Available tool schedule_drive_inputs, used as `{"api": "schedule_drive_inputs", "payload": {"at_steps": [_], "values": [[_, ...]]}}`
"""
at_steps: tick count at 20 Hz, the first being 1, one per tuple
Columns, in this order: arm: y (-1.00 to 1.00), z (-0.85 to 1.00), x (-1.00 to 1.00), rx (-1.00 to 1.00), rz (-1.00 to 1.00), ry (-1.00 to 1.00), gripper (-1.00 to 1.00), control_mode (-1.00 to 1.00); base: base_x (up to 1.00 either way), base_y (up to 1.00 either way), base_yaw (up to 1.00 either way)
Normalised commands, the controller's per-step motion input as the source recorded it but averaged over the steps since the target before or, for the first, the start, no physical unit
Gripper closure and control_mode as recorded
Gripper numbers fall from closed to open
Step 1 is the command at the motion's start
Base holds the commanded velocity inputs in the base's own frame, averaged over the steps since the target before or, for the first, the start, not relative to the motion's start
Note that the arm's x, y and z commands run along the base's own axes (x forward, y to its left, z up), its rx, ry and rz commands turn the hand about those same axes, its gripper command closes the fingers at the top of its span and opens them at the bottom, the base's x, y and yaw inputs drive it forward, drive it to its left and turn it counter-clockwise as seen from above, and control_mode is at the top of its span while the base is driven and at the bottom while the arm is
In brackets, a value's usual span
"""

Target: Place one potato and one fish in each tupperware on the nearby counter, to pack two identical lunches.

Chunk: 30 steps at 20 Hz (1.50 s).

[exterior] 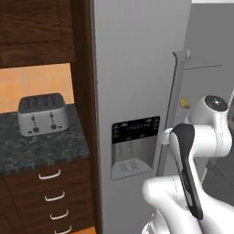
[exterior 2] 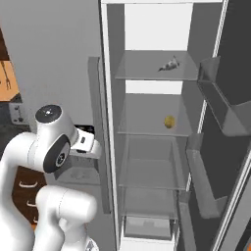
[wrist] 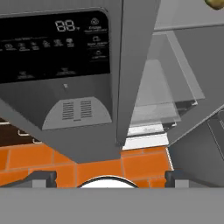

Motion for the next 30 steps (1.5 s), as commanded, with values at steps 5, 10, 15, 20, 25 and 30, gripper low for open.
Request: {"api": "schedule_drive_inputs", "payload": {"at_steps": [5, 10, 15, 20, 25, 30], "values": [[0.0, 0.0, 0.0, 0.0, 0.0, 0.0, -1.0, 1.0, 0.24, -0.63, 0.08], [0.0, 0.0, 0.0, 0.0, 0.0, 0.0, -1.0, 1.0, 0.23, -0.34, 0.16], [0.0, 0.0, 0.0, 0.0, 0.0, 0.0, -1.0, 1.0, 0.19, -0.49, 0.13], [0.0, 0.0, 0.0, 0.0, 0.0, 0.0, -1.0, 1.0, 0.17, -0.29, 0.05], [0.0, 0.0, 0.0, 0.0, 0.0, 0.0, -1.0, 1.0, 0.58, 0.0, 0.0], [-0.01, 0.0, 0.03, 0.0, 0.0, 0.0, -1.0, -1.0, 0.21, -0.16, 0.0]]}}
